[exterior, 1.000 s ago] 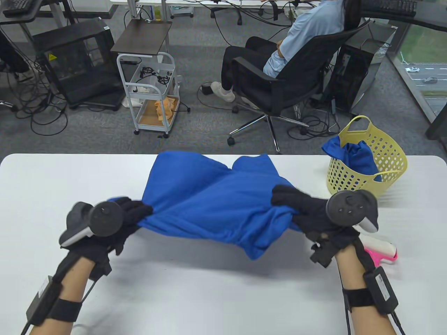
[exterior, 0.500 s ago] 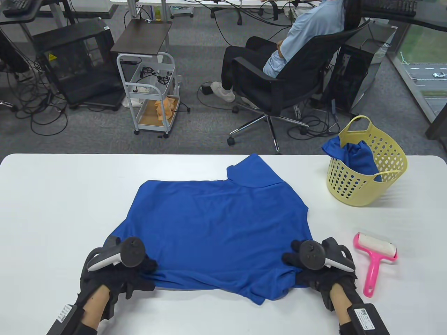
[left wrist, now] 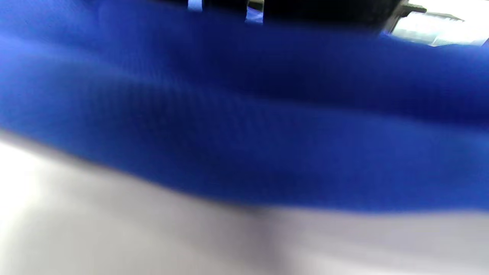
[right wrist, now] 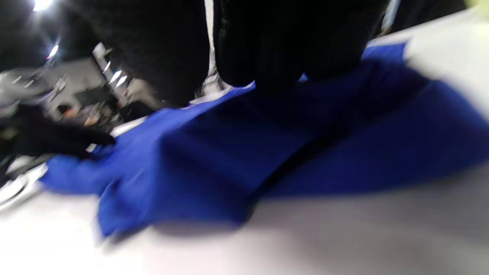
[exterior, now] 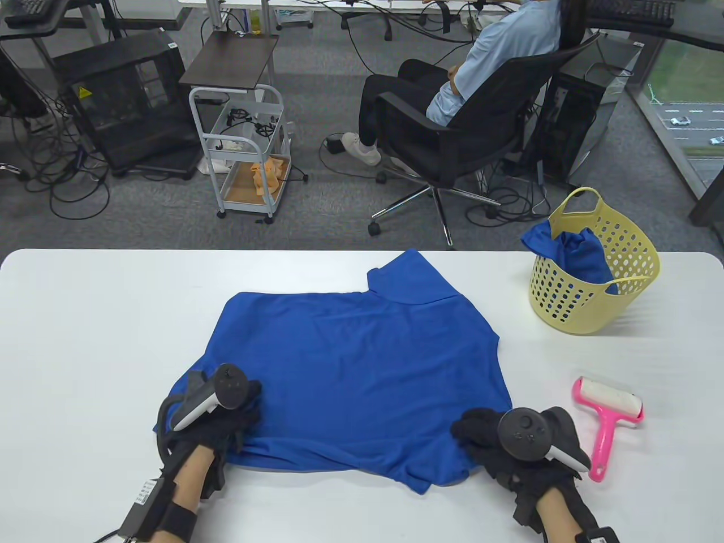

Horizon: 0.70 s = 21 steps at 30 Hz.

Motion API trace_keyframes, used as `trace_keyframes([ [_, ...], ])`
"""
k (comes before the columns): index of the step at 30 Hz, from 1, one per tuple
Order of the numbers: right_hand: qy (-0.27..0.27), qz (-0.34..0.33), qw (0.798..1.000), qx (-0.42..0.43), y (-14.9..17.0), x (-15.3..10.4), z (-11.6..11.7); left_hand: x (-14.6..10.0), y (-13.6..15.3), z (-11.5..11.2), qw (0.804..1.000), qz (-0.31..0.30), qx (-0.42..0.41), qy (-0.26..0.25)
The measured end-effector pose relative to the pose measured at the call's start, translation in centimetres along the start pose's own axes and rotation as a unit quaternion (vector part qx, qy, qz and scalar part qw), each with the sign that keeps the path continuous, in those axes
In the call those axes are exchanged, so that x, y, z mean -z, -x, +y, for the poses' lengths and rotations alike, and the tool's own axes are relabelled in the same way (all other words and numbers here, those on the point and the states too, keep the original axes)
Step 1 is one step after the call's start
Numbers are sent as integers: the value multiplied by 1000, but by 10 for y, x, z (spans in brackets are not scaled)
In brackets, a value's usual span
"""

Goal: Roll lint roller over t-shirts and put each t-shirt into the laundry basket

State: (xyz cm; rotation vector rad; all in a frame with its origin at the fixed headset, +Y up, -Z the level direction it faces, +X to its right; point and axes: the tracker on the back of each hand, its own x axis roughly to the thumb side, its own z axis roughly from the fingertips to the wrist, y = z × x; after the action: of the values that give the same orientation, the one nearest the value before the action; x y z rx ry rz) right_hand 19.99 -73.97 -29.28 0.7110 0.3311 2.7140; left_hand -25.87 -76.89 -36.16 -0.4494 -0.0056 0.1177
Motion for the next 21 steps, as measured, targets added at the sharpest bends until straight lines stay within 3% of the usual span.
trace_keyframes([
  [2, -49, 5, 996, -69, -7, 6, 13, 2, 2, -7, 1000, -2, -10, 19],
  [5, -28, 19, 989, -146, -9, 11, 25, 2, 4, -11, 999, 8, -38, 19],
  [10, -13, 27, 999, -33, 4, -1, -1, 1, 5, -11, 999, 8, -30, 23],
  [15, -7, 27, 997, 71, 17, -17, -30, 0, 5, -11, 999, 7, -27, 24],
  [21, -62, 15, 989, 134, 23, -16, -28, -1, 5, -11, 999, 8, -28, 25],
])
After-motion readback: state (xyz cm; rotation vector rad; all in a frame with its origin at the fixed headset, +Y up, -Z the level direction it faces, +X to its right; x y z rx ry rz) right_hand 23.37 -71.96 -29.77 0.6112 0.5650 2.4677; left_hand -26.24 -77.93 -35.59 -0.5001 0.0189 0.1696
